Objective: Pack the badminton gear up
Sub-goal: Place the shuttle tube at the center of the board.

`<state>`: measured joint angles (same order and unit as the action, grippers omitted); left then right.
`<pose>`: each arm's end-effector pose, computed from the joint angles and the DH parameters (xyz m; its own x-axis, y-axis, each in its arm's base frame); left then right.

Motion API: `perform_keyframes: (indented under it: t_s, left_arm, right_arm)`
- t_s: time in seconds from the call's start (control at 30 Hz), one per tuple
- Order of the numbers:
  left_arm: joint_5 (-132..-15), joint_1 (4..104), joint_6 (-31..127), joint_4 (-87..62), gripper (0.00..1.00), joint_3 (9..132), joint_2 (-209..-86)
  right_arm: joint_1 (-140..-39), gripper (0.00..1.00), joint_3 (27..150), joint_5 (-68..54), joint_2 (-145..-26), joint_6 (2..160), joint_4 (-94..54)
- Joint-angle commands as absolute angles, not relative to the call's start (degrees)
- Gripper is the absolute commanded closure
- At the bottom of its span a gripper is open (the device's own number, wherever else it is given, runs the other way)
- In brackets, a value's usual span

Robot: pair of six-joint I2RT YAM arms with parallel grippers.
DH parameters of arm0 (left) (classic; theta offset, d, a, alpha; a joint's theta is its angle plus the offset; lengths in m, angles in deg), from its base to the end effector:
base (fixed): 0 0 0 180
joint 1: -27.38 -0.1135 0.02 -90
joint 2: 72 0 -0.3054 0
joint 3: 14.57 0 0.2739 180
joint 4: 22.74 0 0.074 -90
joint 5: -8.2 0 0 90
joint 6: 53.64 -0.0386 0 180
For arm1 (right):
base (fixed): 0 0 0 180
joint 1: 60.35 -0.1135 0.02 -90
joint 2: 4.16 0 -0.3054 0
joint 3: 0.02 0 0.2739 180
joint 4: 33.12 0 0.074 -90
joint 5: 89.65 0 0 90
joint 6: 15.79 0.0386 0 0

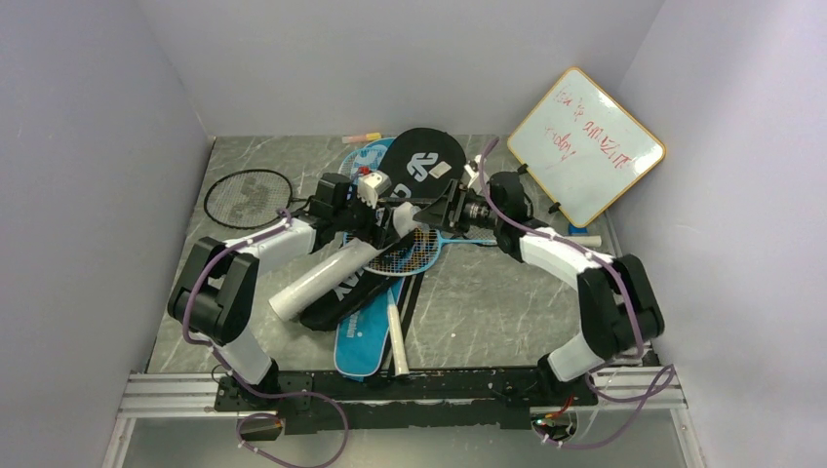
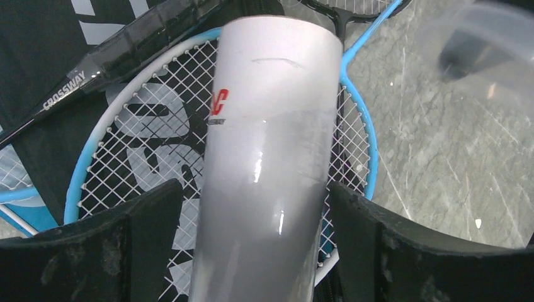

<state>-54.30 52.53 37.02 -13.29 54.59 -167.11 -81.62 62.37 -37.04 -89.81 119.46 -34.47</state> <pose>0.3380 -0.1784 0.2351 -0.5326 0.2388 -0.8120 0.7116 0.6458 -0.2769 0.3135 0.1472 0.2708 -0.8223 0.2854 -0.4922 -0.3256 0.4735 0.8184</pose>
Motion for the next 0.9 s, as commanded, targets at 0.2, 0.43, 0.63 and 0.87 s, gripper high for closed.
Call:
perform_keyframes:
  t_s: [0.2,0.43,0.63,0.87]
  left_arm:
    - [-53.2,52.5,37.1,-14.3,0.04,57.1,-165.8]
    - [-54.2,52.5,37.0,-14.6,0.04,56.5,-164.2]
    - [-53.9,52.5,37.1,-17.0,0.04,54.9,-161.5]
    - [-53.5,52.4,34.8,-19.1,0.04,53.4,-158.9]
  right_arm:
    - [-81.2,0.40,61.9,-50.5,-99.4,136.4,-60.3]
    - [-81.2,0.40,62.0,-50.2,-103.4,138.8,-61.7]
    - [-81.2,0.39,61.5,-49.7,-105.7,140.5,-63.7]
    - [-81.0,0.35,60.7,-50.4,-105.5,141.6,-65.3]
